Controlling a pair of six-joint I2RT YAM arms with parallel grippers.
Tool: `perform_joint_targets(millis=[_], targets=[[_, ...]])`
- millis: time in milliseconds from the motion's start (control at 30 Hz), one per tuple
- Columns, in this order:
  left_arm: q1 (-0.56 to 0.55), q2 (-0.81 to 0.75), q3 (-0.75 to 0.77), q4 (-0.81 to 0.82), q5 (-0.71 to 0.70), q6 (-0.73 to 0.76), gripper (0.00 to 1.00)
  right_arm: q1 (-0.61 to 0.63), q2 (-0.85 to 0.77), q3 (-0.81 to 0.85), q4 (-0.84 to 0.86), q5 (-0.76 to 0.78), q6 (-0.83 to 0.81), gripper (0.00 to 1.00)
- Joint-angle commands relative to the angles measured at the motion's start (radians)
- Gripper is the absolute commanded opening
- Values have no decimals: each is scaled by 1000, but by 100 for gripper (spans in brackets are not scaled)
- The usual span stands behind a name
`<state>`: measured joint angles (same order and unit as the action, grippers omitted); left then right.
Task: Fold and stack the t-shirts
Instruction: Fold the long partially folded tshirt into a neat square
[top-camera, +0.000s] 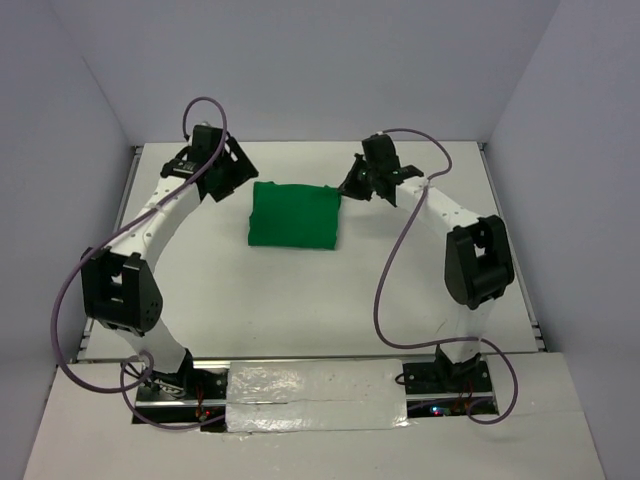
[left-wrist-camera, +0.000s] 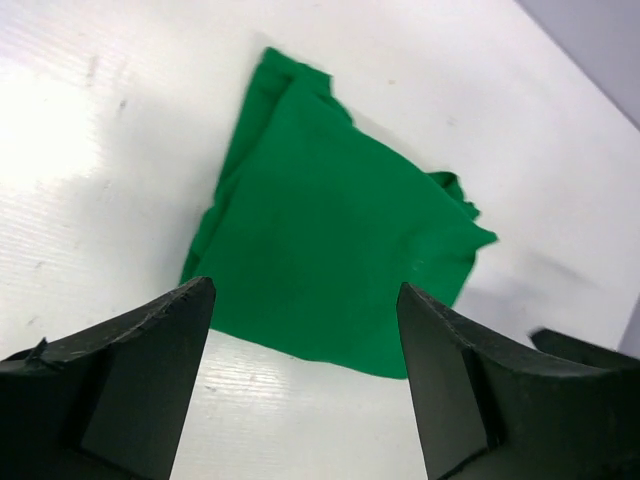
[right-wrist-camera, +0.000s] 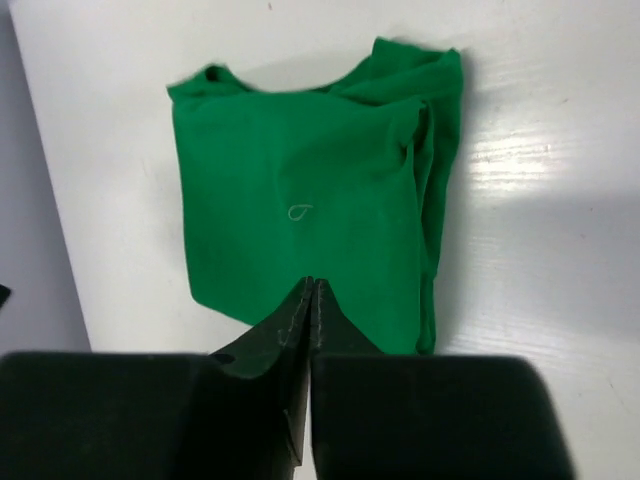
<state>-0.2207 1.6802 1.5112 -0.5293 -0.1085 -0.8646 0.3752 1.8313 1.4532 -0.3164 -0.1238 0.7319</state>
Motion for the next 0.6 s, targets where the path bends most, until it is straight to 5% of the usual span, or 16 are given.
perform_joint_targets(millis=[0, 567], targets=[[-31, 6, -45, 66, 13, 30, 86, 11, 60, 59, -18, 4, -23, 0], [-71, -123, -157, 28, 36, 61, 86, 21, 520, 544, -210, 33, 43, 1]])
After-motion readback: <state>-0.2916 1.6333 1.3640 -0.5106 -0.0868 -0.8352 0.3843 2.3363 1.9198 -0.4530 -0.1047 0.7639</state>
